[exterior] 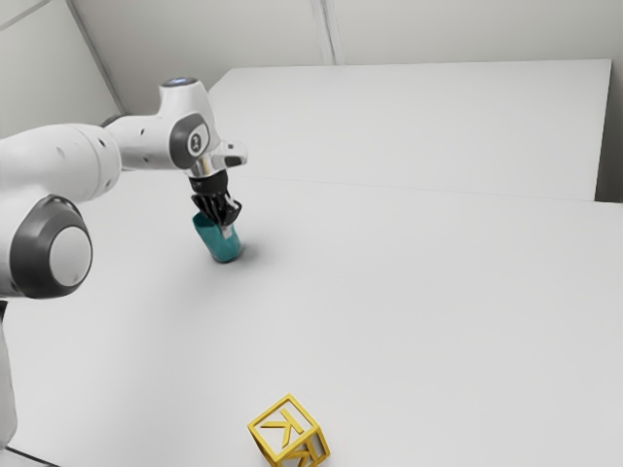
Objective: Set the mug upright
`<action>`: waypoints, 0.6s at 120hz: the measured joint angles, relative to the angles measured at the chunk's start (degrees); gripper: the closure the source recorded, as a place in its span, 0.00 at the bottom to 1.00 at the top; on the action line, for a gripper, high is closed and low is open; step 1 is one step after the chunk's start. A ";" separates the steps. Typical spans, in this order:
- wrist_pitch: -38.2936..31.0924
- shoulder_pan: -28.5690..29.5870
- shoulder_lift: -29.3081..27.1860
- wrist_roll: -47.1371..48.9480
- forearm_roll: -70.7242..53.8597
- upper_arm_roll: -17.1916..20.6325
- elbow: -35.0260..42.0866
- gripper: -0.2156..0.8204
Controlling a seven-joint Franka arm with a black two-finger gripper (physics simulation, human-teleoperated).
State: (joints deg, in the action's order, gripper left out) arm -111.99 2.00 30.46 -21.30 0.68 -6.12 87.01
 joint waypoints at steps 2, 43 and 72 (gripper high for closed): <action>-0.01 0.01 0.05 0.32 -0.01 -0.01 -0.02 0.91; 4.97 0.02 -1.27 5.27 -0.21 -0.22 -8.44 0.36; 17.74 0.02 -13.49 8.19 -0.79 5.43 -13.13 0.26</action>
State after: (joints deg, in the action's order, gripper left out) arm -94.25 2.02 16.97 -13.11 -0.11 -0.69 73.87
